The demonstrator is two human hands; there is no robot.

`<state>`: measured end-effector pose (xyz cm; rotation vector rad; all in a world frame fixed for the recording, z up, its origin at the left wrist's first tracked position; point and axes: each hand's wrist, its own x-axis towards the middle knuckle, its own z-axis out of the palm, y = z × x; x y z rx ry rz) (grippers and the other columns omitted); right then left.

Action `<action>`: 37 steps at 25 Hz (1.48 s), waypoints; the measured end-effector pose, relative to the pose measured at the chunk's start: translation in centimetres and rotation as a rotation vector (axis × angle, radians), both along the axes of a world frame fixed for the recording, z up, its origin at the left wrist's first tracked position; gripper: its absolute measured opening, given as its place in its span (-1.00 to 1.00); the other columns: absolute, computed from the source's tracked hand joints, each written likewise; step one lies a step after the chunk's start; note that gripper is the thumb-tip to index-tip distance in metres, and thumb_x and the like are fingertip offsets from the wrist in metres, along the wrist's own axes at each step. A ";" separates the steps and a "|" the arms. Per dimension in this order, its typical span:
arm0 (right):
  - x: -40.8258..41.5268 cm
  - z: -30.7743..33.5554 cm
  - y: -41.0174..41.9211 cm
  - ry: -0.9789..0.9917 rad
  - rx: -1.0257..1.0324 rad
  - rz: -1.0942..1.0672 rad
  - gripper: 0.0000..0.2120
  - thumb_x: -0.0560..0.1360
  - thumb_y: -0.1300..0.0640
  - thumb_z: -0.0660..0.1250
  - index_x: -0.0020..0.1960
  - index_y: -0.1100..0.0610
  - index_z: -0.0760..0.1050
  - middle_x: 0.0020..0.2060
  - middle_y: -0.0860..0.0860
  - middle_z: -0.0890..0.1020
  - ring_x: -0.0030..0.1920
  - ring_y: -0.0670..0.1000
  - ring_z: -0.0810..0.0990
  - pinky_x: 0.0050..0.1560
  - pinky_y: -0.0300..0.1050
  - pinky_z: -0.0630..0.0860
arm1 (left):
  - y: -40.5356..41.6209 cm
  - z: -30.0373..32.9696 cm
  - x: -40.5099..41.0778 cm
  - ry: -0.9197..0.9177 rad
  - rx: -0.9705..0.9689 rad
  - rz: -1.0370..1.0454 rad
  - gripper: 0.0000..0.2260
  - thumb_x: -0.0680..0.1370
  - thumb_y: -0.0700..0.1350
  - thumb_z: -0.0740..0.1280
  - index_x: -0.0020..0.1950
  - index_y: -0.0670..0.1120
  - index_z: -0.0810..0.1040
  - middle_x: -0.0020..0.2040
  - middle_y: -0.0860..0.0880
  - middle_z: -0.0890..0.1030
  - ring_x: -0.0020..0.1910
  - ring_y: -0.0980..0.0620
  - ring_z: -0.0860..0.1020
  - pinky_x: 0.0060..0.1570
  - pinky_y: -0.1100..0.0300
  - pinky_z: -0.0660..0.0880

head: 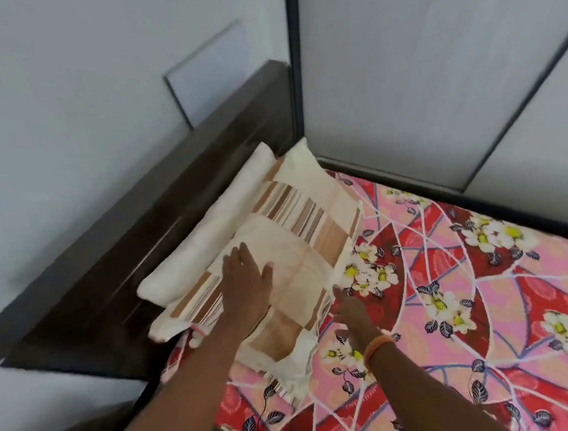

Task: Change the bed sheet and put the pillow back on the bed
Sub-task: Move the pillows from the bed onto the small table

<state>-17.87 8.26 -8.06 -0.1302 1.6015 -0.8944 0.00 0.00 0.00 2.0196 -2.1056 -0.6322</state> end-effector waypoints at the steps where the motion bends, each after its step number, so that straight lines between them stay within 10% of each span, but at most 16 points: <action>1: 0.8 -2.0 -1.8 -0.003 -0.001 -0.053 -0.61 0.61 -0.10 0.23 0.22 0.21 0.42 0.05 0.08 0.53 0.12 0.08 0.49 0.14 0.07 0.43 | -2.5 -1.6 0.5 -0.039 0.002 -0.032 -0.30 0.65 0.18 0.10 0.61 -0.15 -0.13 0.62 -0.16 -0.05 0.59 -0.18 -0.08 0.54 -0.07 0.01; 7: 3.2 -15.3 -9.5 0.004 0.112 -0.432 0.03 0.36 -0.43 0.32 0.55 0.20 0.08 0.41 0.08 0.37 0.35 0.18 0.43 0.32 0.13 0.44 | -11.4 -10.9 3.4 -0.025 0.060 -0.019 -0.03 0.46 0.44 0.22 0.60 -0.16 -0.05 0.54 -0.20 0.21 0.48 -0.22 0.27 0.44 -0.12 0.27; 12: 2.0 -14.7 -9.6 -0.068 0.031 -0.509 -0.38 0.41 -0.21 0.45 0.28 0.19 0.50 0.10 0.10 0.64 0.06 0.14 0.62 0.12 0.11 0.57 | -13.1 -11.1 3.1 -0.006 0.095 0.040 -0.11 0.27 0.47 0.38 0.36 -0.14 0.38 0.26 -0.16 0.52 0.21 -0.19 0.51 0.23 -0.11 0.46; 18: -4.8 -3.3 -2.1 0.207 -0.043 -0.554 -0.47 0.44 -0.03 0.48 0.27 0.27 0.49 0.14 0.13 0.62 0.09 0.15 0.60 0.18 0.09 0.54 | -7.0 -4.0 -2.6 0.205 0.247 -0.026 -0.21 0.21 0.39 0.38 0.20 -0.16 0.50 0.11 -0.13 0.61 0.07 -0.17 0.59 0.06 -0.08 0.56; 37: -20.9 19.2 76.1 0.657 -0.094 -1.424 -0.57 0.46 -0.03 0.42 0.23 0.15 0.44 0.06 0.05 0.59 0.08 0.13 0.55 0.19 0.15 0.52 | 59.6 14.6 -36.3 0.572 0.249 -0.913 -0.34 0.39 0.05 0.53 0.37 -0.19 0.38 0.21 -0.16 0.54 0.14 -0.18 0.55 0.01 0.09 0.48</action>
